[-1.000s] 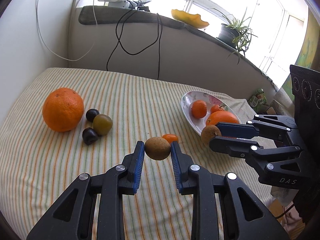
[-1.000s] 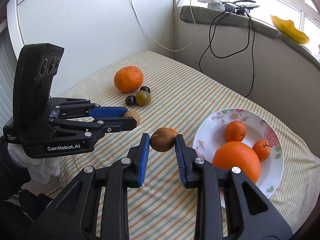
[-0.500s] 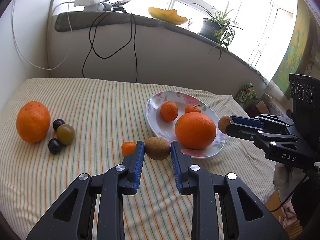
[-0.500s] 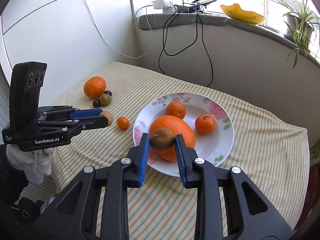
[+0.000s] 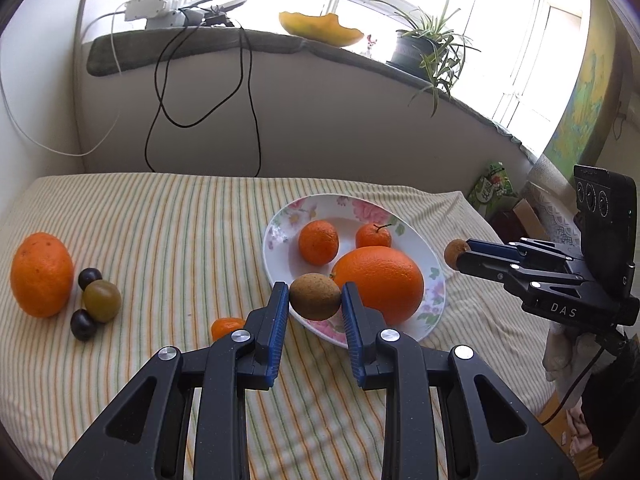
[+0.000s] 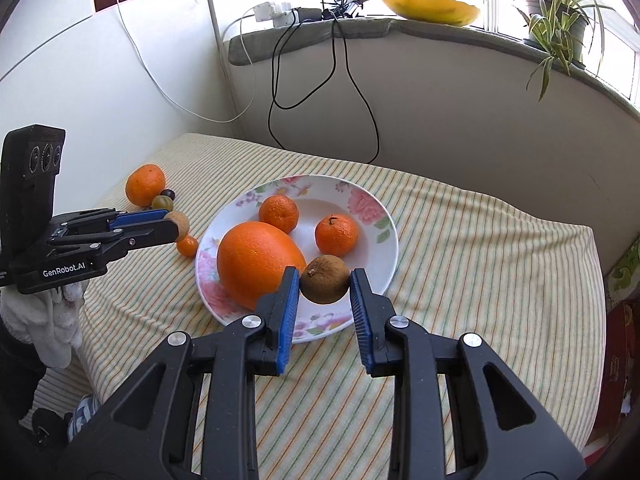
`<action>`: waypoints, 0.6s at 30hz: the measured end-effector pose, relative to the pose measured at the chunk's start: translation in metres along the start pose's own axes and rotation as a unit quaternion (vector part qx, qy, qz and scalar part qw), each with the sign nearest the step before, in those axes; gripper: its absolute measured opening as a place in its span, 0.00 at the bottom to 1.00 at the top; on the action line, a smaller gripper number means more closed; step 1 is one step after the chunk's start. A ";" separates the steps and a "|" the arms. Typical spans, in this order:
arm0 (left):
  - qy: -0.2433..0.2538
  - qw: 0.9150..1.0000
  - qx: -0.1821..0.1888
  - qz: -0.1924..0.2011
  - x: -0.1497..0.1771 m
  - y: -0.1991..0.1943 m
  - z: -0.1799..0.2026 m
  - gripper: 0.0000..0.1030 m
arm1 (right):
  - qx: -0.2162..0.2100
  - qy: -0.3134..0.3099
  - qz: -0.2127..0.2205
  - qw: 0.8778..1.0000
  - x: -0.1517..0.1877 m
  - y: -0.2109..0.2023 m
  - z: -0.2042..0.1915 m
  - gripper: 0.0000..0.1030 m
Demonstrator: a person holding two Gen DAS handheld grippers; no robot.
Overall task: Organize fruits
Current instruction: 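Carry the brown kiwi with the right gripper over the plate, then open the right gripper to drop the brown kiwi onto the plate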
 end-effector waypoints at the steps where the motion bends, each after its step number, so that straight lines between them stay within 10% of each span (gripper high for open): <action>1: 0.001 1.000 -0.001 0.000 -0.002 0.002 0.000 0.25 | 0.000 0.002 -0.001 1.000 -0.001 0.002 0.003 0.26; 18: 0.005 1.000 -0.002 -0.016 -0.022 0.039 -0.002 0.25 | -0.002 0.022 -0.010 1.000 -0.008 0.028 0.023 0.26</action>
Point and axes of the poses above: each gripper's, at about its wrist camera, not at the fingertips, and y roughly the way its jaws point, z to its right, x to its underside, the point moved 8 cm from there along y, roughly the way its jaws point, and after that the axes turned 2 degrees about -z, right-handed, at the moved point
